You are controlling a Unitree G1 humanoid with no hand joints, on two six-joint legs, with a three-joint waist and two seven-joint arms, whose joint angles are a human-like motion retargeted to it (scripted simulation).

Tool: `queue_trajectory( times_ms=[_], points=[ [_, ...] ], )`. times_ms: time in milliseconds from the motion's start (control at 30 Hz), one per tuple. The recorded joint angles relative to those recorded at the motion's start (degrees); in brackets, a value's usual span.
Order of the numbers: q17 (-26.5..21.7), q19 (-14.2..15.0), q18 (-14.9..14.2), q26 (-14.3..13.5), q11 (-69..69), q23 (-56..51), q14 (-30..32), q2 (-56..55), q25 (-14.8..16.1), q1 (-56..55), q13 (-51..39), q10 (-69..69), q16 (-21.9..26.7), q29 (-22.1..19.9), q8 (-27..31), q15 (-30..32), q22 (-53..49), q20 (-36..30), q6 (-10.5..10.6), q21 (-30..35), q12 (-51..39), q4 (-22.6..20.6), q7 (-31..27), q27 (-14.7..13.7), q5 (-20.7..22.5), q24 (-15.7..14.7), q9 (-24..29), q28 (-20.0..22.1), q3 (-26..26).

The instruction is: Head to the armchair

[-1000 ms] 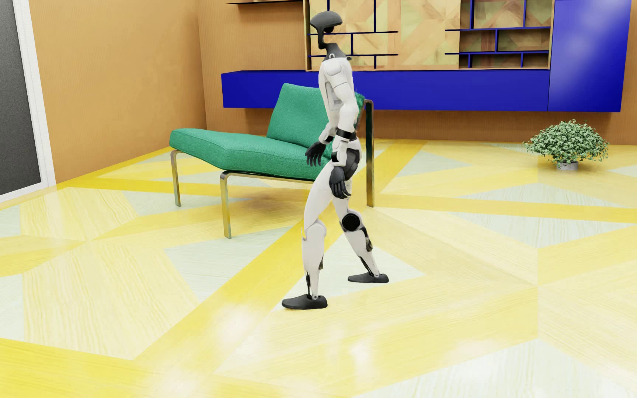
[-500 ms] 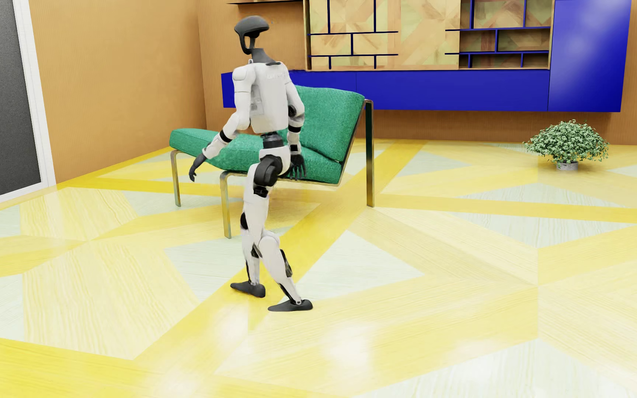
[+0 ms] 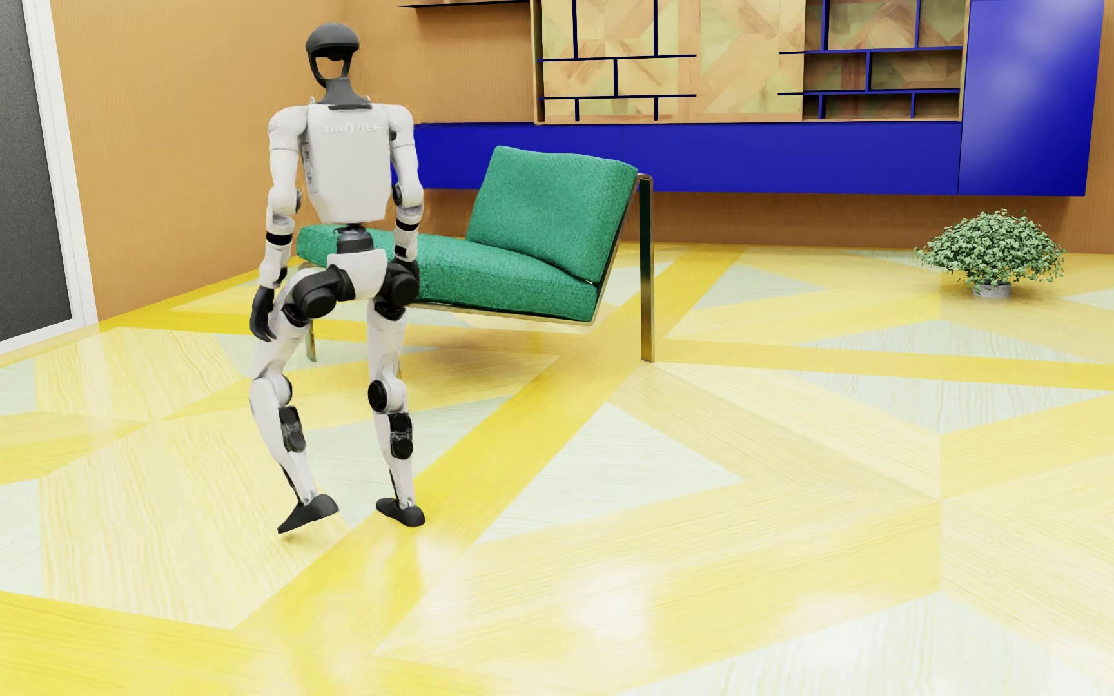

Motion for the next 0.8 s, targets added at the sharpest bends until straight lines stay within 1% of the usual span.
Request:
queue_trajectory(
  times_ms=[33, 67, 100, 133, 167, 200, 233, 267, 300, 333, 367, 400, 433, 467, 500, 533, 567, 600, 633, 667, 700, 733, 767, 800],
  points=[
    [-0.80, 1.44, 0.68, 0.12, 0.65, -0.92, -0.26, 0.51, -0.08, -0.09, -1.33, -8.98, -0.47, 0.02, 3.78, -0.86, 0.53, -0.24, 0.39, 2.56, 1.76, 0.86, -1.32, -1.36, 0.35, -0.10, -0.06, -1.34, 0.76],
    [-1.56, 2.97, 2.55, 0.00, 1.13, -1.82, 0.35, 1.04, -0.11, 0.46, -2.52, -19.17, -0.87, 0.44, 7.55, -1.65, 0.70, -0.69, 0.75, 5.26, 3.19, 0.00, -4.73, -2.43, 0.57, 0.19, -0.12, -2.63, 1.51],
    [-2.19, 4.60, 1.76, -0.23, 1.38, -2.75, 1.80, 1.63, 0.01, 1.61, -3.48, -29.03, -1.33, 0.99, 11.38, -2.45, 0.47, -0.87, 1.03, 7.81, 4.36, -2.36, -11.24, -3.24, 0.57, 0.50, -0.19, -3.40, 2.15],
    [-2.71, 6.32, -0.48, -0.37, 1.64, -3.72, 4.16, 2.14, 0.27, 3.40, -4.15, -36.71, -1.99, 1.52, 15.18, -3.53, -0.02, -0.58, 1.30, 10.04, 5.29, -4.73, -18.43, -3.87, 0.25, 0.50, -0.25, -3.57, 2.60],
    [-3.34, 8.01, -5.07, -0.40, 2.17, -4.86, 5.83, 2.38, 0.59, 5.06, -4.54, -38.97, -3.06, 1.90, 18.90, -4.78, -0.56, -0.03, 1.57, 11.78, 5.74, -5.97, -22.04, -4.37, -0.63, 0.16, -0.21, -3.36, 2.82],
    [-3.77, 9.75, -6.76, -0.37, 4.17, -6.13, -0.36, 1.66, 0.96, 6.29, -4.62, -36.68, -3.90, 1.80, 22.22, -6.58, -1.04, 0.35, 1.84, 12.89, 5.64, -5.52, -19.35, -4.80, -1.58, -0.02, 0.00, -2.94, 2.77],
    [-3.99, 11.21, -6.33, -0.33, 6.64, -7.61, -4.57, 0.40, 1.48, 6.81, -4.29, -33.69, -4.50, 0.80, 24.82, -7.94, -1.35, -0.25, 1.78, 12.88, 4.62, -5.61, -14.85, -4.95, -3.23, 0.78, 0.31, -2.25, 2.71],
    [-3.34, 12.08, -4.90, 0.00, 8.79, -8.92, -6.56, -1.46, 2.38, 7.17, -3.37, -31.76, -4.30, -1.34, 24.62, -7.38, -1.42, -2.01, 1.29, 11.84, 2.74, -6.28, -10.57, -4.82, -5.77, 2.94, 0.54, -1.17, 2.63],
    [-2.01, 11.57, -3.46, 0.63, 10.23, -9.61, -7.29, -3.43, 3.49, 7.71, -1.94, -31.26, -3.26, -4.18, 20.56, -5.26, -1.39, -4.60, 0.57, 10.54, 0.45, -7.22, -6.75, -4.55, -9.47, 5.98, 0.62, -0.01, 2.52],
    [-0.93, 7.96, -2.03, 1.13, 10.48, -9.50, -7.40, -4.94, 4.25, 8.81, -0.32, -32.16, -1.88, -6.28, 11.60, -2.21, -1.55, -7.04, -0.14, 10.17, -1.64, -8.28, -3.33, -4.47, -14.50, 9.10, 0.54, 0.93, 2.42],
    [-1.04, 3.81, -0.75, 1.08, 10.10, -8.77, -7.37, -5.42, 4.09, 10.31, 0.84, -33.66, -0.47, -6.04, 1.26, -0.59, -2.80, -8.45, -0.70, 11.36, -2.89, -9.36, 0.10, -4.48, -19.48, 11.01, 0.35, 1.57, 2.30],
    [-2.27, 3.56, 0.39, 0.32, 10.69, -7.77, -7.31, -5.42, 3.00, 12.13, 1.29, -35.50, 0.67, -3.14, -6.30, -1.02, -5.49, -7.93, -1.08, 13.63, -2.92, -10.24, 3.58, -4.71, -22.09, 11.03, 0.13, 2.36, 2.19],
    [-3.99, 6.59, 1.34, -1.13, 12.75, -6.85, -7.47, -5.78, 1.32, 13.90, 1.10, -36.95, 1.29, 1.22, -9.33, -2.23, -9.36, -5.48, -1.31, 15.93, -1.67, -10.89, 7.09, -5.06, -21.81, 9.22, -0.05, 3.48, 2.10],
    [-5.41, 10.47, 2.16, -3.05, 15.16, -6.24, -7.94, -6.25, -0.54, 15.41, 0.50, -37.70, 1.32, 5.19, -10.19, -3.06, -13.81, -1.99, -1.52, 17.50, 0.58, -11.25, 10.67, -5.22, -20.03, 6.28, -0.18, 4.82, 2.18],
    [-5.94, 13.88, 2.95, -4.93, 16.48, -6.15, -8.62, -6.30, -2.36, 16.61, -0.18, -37.92, 1.19, 7.31, -10.76, -3.05, -18.69, 1.33, -1.75, 18.17, 3.60, -11.38, 14.20, -4.87, -17.60, 3.00, -0.32, 6.17, 2.41],
    [-5.57, 12.35, 3.74, -6.32, 15.79, -6.57, -9.18, -5.30, -3.64, 17.55, -0.57, -37.99, 0.77, 7.17, -13.01, -2.76, -22.86, 4.07, -1.99, 17.97, 6.21, -11.27, 17.60, -4.35, -15.52, 0.75, -0.50, 7.37, 2.76],
    [-4.66, 7.52, 4.42, -7.08, 12.26, -7.39, -9.67, -2.89, -4.00, 18.06, -0.51, -37.50, 0.17, 5.46, -18.77, -3.25, -26.04, 5.98, -2.26, 17.17, 8.09, -11.01, 20.81, -3.94, -15.59, 0.25, -0.73, 8.30, 3.25],
    [-3.60, 4.60, 4.85, -7.33, 6.44, -8.35, -10.04, 0.29, -3.26, 18.12, -0.17, -36.38, -0.55, 3.42, -25.57, -4.69, -28.22, 7.35, -2.56, 16.36, 9.17, -10.49, 23.42, -3.87, -16.26, 1.39, -0.94, 8.82, 3.72],
    [-2.81, 3.43, 4.94, -7.43, 0.62, -9.15, -10.12, 2.58, -1.81, 17.61, 0.08, -34.12, -1.46, 2.03, -27.58, -5.24, -29.70, 8.63, -2.75, 16.13, 9.61, -9.42, 24.97, -4.13, -15.19, 3.43, -0.96, 8.97, 3.89],
    [-2.71, 3.46, 4.53, -7.75, -3.00, -9.57, -9.08, 3.51, -0.36, 15.89, -0.03, -29.35, -2.61, 1.59, -25.39, -4.78, -30.72, 9.95, -2.80, 16.69, 9.64, -7.27, 25.54, -4.44, -13.50, 5.62, -0.73, 8.95, 3.87],
    [-3.16, 3.56, 3.58, -8.42, -4.67, -9.58, -6.16, 3.78, 0.47, 12.68, -0.41, -21.89, -3.72, 1.81, -23.75, -3.70, -31.46, 11.10, -2.69, 17.84, 9.36, -3.85, 24.99, -4.62, -12.15, 7.55, -0.34, 8.94, 3.95],
    [-3.86, 3.89, 2.69, -9.52, -5.08, -9.53, -1.12, 3.72, 0.30, 8.03, -0.50, -12.82, -4.54, 2.42, -22.77, -3.08, -31.98, 11.69, -2.44, 18.77, 8.89, 0.13, 22.99, -4.88, -11.17, 9.11, 0.12, 8.78, 4.11],
    [-4.65, 4.17, 3.67, -10.76, -4.91, -9.59, 3.63, 3.60, 0.00, 2.15, -0.39, -3.88, -5.05, 3.11, -22.28, -3.20, -32.40, 11.60, -2.13, 19.42, 8.05, 3.42, 19.09, -5.15, -10.47, 10.63, 0.57, 8.30, 4.31],
    [-5.17, 4.40, 4.03, -12.49, -4.55, -10.01, 5.01, 3.46, 0.25, -3.01, 0.21, 2.33, -5.04, 3.68, -22.03, -3.43, -33.07, 11.42, -1.71, 19.71, 7.49, 5.58, 15.03, -5.53, -9.76, 12.19, 0.90, 7.70, 4.38]
  ],
)
